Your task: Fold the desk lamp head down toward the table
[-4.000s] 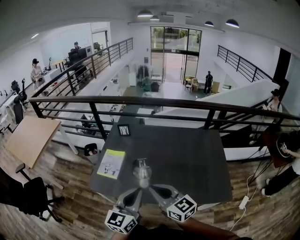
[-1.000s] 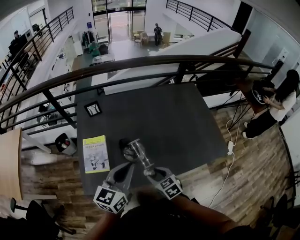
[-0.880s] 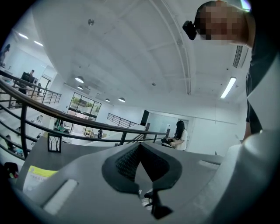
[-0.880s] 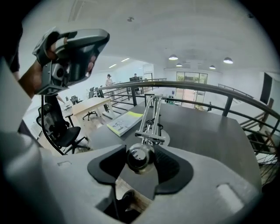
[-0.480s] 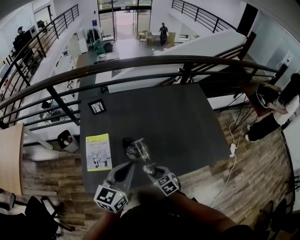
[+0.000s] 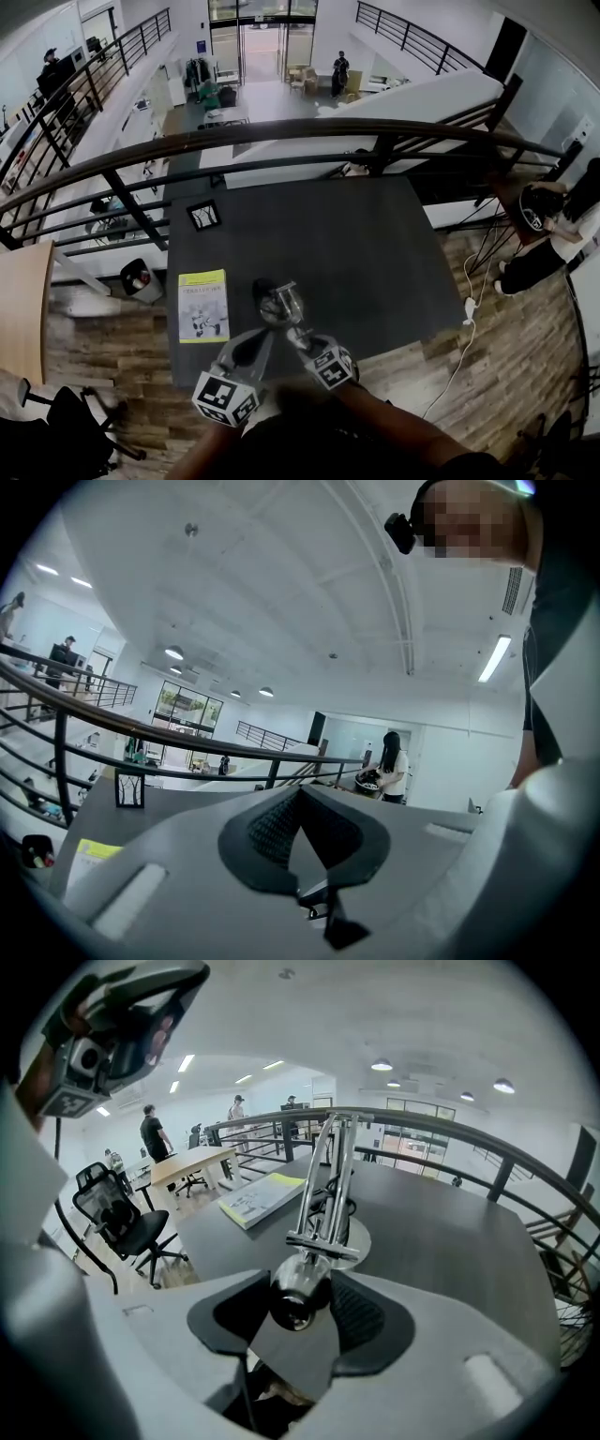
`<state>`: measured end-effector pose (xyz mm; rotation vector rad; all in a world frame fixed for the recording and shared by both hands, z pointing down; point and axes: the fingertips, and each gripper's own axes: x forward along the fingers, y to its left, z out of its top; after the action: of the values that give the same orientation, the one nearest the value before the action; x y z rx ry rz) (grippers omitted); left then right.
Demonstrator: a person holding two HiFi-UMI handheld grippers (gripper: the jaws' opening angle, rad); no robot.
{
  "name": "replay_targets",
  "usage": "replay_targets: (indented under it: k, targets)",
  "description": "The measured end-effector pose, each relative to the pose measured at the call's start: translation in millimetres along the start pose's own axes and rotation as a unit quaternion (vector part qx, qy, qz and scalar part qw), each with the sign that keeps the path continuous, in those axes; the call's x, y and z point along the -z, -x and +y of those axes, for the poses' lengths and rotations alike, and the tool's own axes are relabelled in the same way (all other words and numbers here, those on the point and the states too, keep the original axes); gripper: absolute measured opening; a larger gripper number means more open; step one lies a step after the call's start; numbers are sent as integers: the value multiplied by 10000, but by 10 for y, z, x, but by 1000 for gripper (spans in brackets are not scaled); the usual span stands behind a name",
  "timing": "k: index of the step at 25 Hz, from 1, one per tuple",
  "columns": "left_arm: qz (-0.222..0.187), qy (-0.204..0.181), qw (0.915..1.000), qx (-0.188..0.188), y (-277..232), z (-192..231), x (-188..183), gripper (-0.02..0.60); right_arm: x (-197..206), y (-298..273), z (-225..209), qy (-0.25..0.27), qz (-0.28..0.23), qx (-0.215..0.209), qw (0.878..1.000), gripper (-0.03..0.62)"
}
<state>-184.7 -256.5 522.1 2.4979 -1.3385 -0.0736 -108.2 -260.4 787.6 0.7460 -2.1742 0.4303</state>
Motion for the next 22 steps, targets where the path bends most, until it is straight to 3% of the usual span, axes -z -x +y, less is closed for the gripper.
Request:
replay_targets:
  k: [22]
  targets:
    - [-85, -41, 9999, -34, 48, -28, -51, 2, 12, -149, -43, 19, 86, 64, 9999, 206]
